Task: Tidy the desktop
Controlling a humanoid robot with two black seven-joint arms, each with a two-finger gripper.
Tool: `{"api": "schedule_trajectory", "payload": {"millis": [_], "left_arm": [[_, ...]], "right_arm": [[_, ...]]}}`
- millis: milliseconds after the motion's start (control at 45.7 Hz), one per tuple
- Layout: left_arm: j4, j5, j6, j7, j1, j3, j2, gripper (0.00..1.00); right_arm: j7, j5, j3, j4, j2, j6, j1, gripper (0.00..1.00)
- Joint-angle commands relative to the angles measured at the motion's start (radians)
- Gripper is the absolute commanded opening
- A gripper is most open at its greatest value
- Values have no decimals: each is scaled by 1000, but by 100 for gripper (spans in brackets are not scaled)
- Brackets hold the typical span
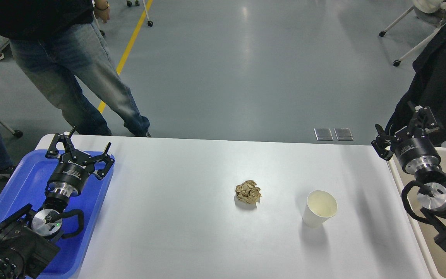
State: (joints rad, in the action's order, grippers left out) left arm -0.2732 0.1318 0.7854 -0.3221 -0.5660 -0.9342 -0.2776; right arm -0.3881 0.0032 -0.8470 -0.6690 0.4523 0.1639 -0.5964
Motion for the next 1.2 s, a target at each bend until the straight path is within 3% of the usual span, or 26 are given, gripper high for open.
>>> {"api": "schedule_trajectory", "payload": {"millis": [0,1181], "left_arm": [[0,0,0,2,0,0,-2,100],[0,0,0,0,0,0,0,100]], "right_arm": [[0,0,0,0,16,3,7,100],[-2,0,5,-6,2,5,4,100]]}}
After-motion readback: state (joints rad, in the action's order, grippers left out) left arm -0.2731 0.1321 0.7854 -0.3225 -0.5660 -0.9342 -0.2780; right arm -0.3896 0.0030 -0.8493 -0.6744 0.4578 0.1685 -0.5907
